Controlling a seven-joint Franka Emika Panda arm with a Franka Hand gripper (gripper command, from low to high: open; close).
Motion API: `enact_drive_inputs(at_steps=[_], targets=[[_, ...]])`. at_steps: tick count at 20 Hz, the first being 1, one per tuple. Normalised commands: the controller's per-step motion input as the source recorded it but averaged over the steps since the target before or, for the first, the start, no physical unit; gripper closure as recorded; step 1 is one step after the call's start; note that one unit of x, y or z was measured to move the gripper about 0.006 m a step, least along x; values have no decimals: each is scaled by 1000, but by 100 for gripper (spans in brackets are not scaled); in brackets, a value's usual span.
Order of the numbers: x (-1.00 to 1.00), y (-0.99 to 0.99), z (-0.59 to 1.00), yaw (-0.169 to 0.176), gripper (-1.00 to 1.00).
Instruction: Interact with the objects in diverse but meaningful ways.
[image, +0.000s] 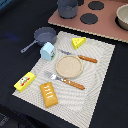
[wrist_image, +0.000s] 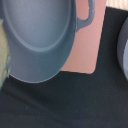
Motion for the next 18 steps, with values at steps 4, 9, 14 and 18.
enact_drive_inputs(at_steps=[4,9,14,18], targets=[[-64,16,-79,-152,-100],[-108,0,-143,-58,-100],[-219,-23,-282,-31,-100],[-264,-11,-320,-30,-100]])
